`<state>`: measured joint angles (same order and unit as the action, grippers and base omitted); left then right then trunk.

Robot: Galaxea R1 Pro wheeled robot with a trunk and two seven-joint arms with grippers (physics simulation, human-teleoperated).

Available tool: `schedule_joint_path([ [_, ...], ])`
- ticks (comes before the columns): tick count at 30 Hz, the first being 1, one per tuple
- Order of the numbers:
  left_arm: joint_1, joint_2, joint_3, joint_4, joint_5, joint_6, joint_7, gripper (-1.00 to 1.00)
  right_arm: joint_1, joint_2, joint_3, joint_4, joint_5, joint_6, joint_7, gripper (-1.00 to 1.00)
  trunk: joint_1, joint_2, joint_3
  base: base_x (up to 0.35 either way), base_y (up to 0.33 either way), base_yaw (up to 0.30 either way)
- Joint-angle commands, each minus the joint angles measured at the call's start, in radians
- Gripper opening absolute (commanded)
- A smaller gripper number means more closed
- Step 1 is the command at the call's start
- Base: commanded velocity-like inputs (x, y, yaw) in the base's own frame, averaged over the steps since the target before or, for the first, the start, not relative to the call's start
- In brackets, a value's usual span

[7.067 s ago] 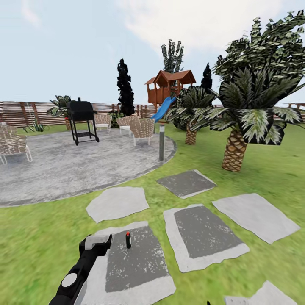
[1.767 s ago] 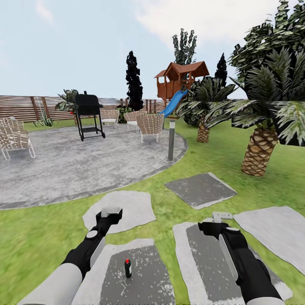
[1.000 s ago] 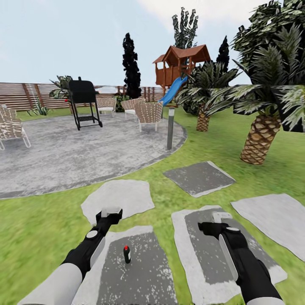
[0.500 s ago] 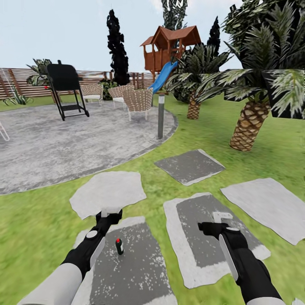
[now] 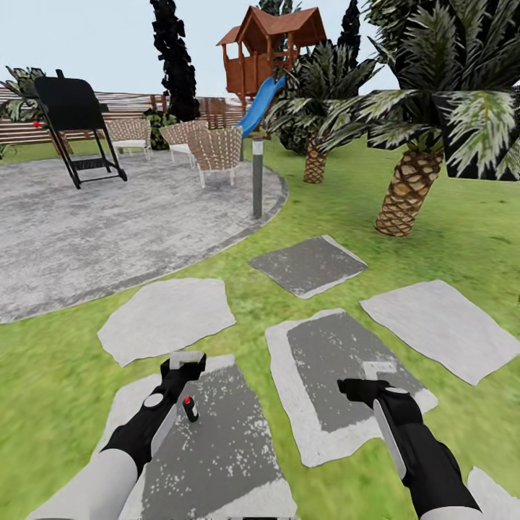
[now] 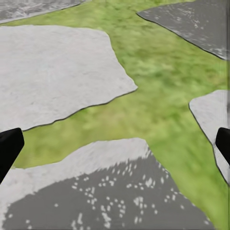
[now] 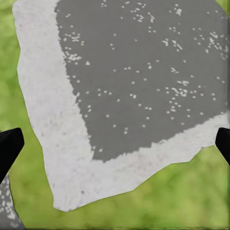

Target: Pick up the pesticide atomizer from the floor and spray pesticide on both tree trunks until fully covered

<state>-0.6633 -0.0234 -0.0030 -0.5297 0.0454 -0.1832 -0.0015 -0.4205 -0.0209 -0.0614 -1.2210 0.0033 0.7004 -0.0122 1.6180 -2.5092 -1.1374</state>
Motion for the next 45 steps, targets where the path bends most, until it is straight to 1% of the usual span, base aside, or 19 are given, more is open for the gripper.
schedule_joint_path([
  [1,0.000,0.000,0.000,0.000,0.000,-0.010,0.000,1.00,0.000,0.000,0.000,0.000,0.001,0.000,0.000,1.00,0.000,0.000,-0.005,0.000,0.000,-0.144],
  [7,0.001,0.001,0.001,0.001,0.001,-0.027,0.000,1.00,0.000,0.000,0.000,0.000,0.001,-0.001,0.000,1.00,0.003,-0.002,-0.036,0.000,0.000,-0.088],
  [11,0.001,0.016,0.002,0.000,0.002,-0.028,0.000,1.00,0.000,0.000,0.000,0.000,0.001,-0.001,0.000,1.00,0.005,-0.003,-0.052,0.000,0.000,-0.012],
  [12,0.001,0.020,0.003,0.000,0.002,-0.028,0.000,1.00,0.000,0.000,0.000,0.000,0.001,-0.001,0.000,1.00,0.005,-0.003,-0.057,0.000,0.000,0.084],
  [19,0.001,0.022,0.003,0.000,0.002,-0.028,0.000,1.00,0.000,0.000,0.000,0.000,0.001,-0.001,0.000,1.00,0.009,-0.005,-0.090,0.000,0.000,0.159],
  [23,0.001,0.022,0.003,0.000,0.002,-0.028,0.000,1.00,0.000,0.000,0.000,0.000,0.001,-0.001,0.000,1.00,0.009,-0.005,-0.092,0.000,0.000,0.052],
  [31,0.001,0.022,0.003,0.000,0.002,-0.028,0.000,1.00,0.000,0.000,0.000,0.000,0.001,0.000,0.000,1.00,0.012,-0.006,-0.123,0.000,0.000,0.006],
  [41,0.001,0.022,0.003,0.000,0.002,-0.028,0.000,1.00,0.000,0.000,0.000,0.000,0.001,-0.001,0.000,1.00,0.017,-0.009,-0.172,0.000,0.000,0.000],
  [45,0.001,0.022,0.003,0.000,0.002,-0.028,0.000,1.00,0.000,0.000,0.000,0.000,0.001,-0.001,0.000,1.00,0.017,-0.009,-0.173,0.000,0.000,0.000],
])
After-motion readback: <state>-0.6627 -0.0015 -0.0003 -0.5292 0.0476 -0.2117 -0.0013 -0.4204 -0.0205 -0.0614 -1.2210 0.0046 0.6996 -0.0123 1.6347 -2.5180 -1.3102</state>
